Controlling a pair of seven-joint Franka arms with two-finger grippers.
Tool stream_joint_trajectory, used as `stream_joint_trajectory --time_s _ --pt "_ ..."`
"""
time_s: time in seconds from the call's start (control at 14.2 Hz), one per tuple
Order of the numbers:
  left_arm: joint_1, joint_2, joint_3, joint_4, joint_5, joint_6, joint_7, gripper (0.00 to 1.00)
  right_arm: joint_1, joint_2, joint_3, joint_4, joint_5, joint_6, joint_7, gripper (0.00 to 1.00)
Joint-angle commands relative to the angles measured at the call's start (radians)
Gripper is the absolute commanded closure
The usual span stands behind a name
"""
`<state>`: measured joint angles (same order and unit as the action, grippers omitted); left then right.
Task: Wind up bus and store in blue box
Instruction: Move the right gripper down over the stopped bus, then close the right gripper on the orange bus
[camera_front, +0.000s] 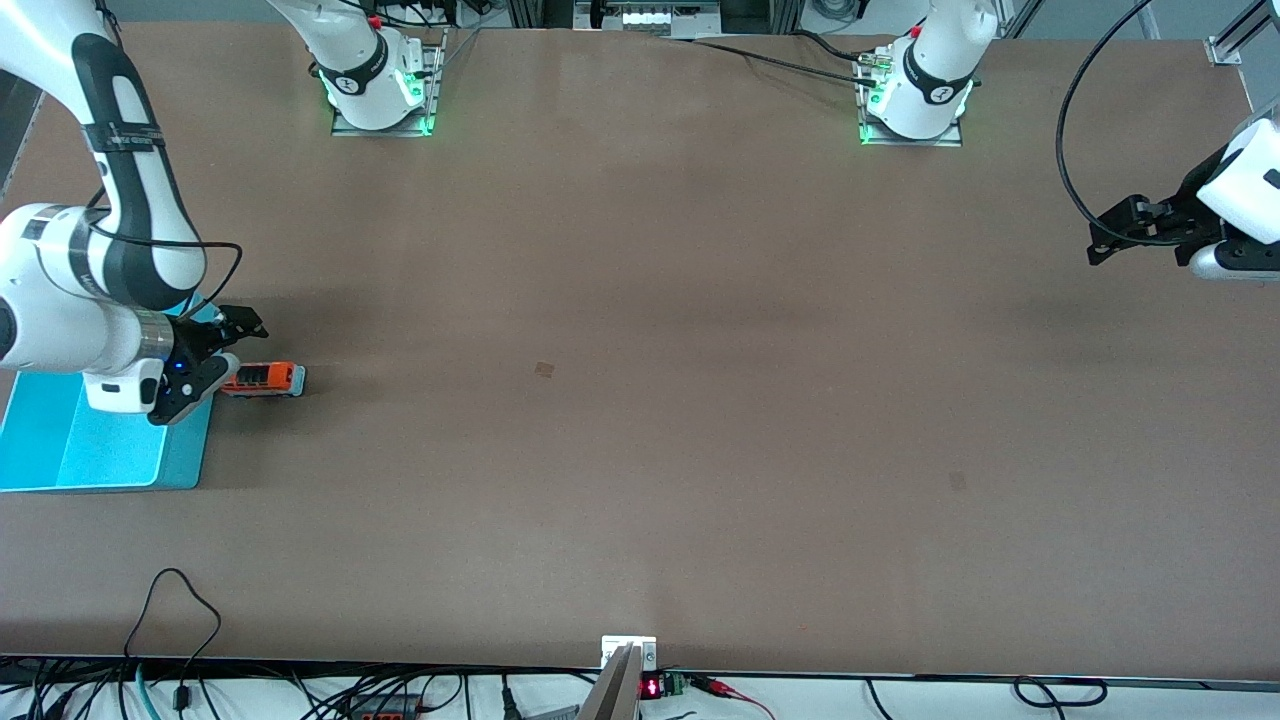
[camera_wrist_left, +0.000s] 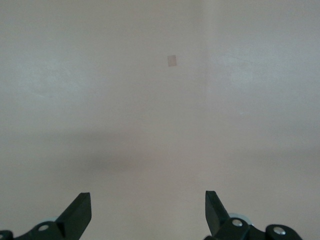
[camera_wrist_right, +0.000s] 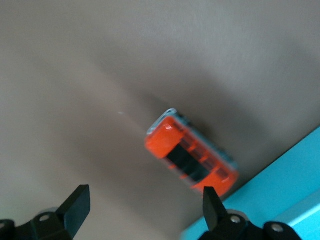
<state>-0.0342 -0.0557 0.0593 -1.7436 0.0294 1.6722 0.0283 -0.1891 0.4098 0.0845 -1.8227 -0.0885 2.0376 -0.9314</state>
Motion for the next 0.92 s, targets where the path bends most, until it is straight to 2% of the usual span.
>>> stream_joint_trajectory --time_s 0.0,0.14,0.35,0.85 --pt "0.037 0.001 -0.035 0.015 -0.017 -0.020 0.024 0.00 -0.018 -0.025 0.063 -0.035 -0.101 0.099 -0.188 0.00" --pt "0.037 0.013 -0.035 0.029 -0.017 -0.022 0.025 0.00 -0.035 -0.023 0.067 -0.079 -0.102 0.180 -0.268 0.00" --pt "0.036 0.019 -0.035 0.056 -0.022 -0.092 0.019 0.00 -0.072 -0.020 0.069 -0.168 -0.102 0.343 -0.420 0.00" --pt "0.028 0.031 -0.035 0.070 -0.043 -0.094 -0.054 0.00 -0.118 0.006 0.070 -0.213 -0.099 0.357 -0.509 0.00"
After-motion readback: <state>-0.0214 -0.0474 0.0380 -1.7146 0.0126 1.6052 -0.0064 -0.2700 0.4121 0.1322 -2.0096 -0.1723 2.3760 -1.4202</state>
